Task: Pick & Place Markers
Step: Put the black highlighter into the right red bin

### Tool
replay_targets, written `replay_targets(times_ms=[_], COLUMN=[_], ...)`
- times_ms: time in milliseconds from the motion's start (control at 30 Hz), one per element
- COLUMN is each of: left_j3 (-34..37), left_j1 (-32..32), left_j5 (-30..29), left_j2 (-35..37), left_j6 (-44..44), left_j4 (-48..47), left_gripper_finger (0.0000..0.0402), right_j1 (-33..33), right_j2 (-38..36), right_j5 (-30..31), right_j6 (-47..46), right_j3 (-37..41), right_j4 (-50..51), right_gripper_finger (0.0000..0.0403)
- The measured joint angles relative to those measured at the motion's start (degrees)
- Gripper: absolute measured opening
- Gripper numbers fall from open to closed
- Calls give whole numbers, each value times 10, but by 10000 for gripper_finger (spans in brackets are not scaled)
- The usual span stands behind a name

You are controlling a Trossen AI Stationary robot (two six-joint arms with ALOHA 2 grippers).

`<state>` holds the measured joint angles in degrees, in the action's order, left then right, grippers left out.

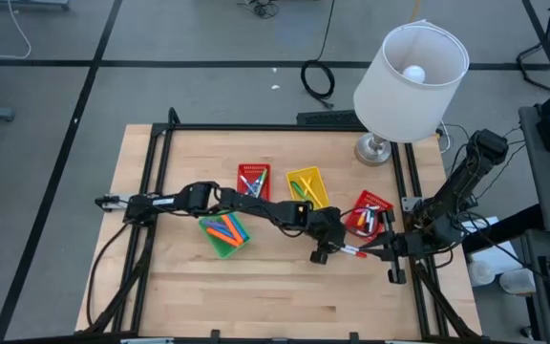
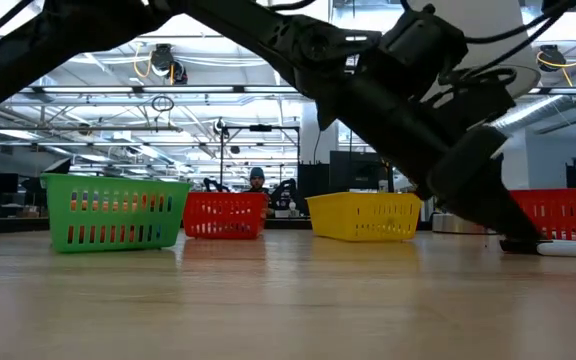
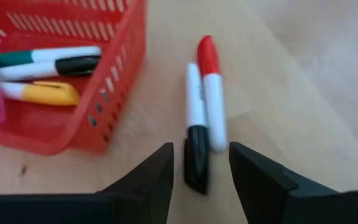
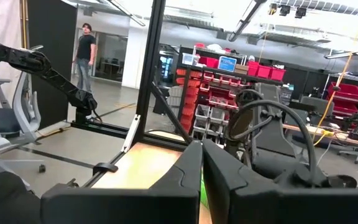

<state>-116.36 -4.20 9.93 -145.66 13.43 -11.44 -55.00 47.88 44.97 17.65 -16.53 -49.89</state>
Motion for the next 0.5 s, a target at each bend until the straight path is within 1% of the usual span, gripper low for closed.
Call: replay_targets(times_ms=[67,133,500], left_j3=[0,-1,-1], left_j1=[2,2,4], left_j5=[-1,-2,5], left_j2=[-1,-8,-20], left_j6=[-3,-2,-3], left_j4=[-4,12,21], left_gripper_finger=[156,153,152], right_j1=[0,0,0], right_j2=[0,0,0], right_j5=[0,0,0], right_j6=[0,0,4], right_j3=[0,0,0], right_j4=[0,0,0], right_gripper_finger=[1,1,1])
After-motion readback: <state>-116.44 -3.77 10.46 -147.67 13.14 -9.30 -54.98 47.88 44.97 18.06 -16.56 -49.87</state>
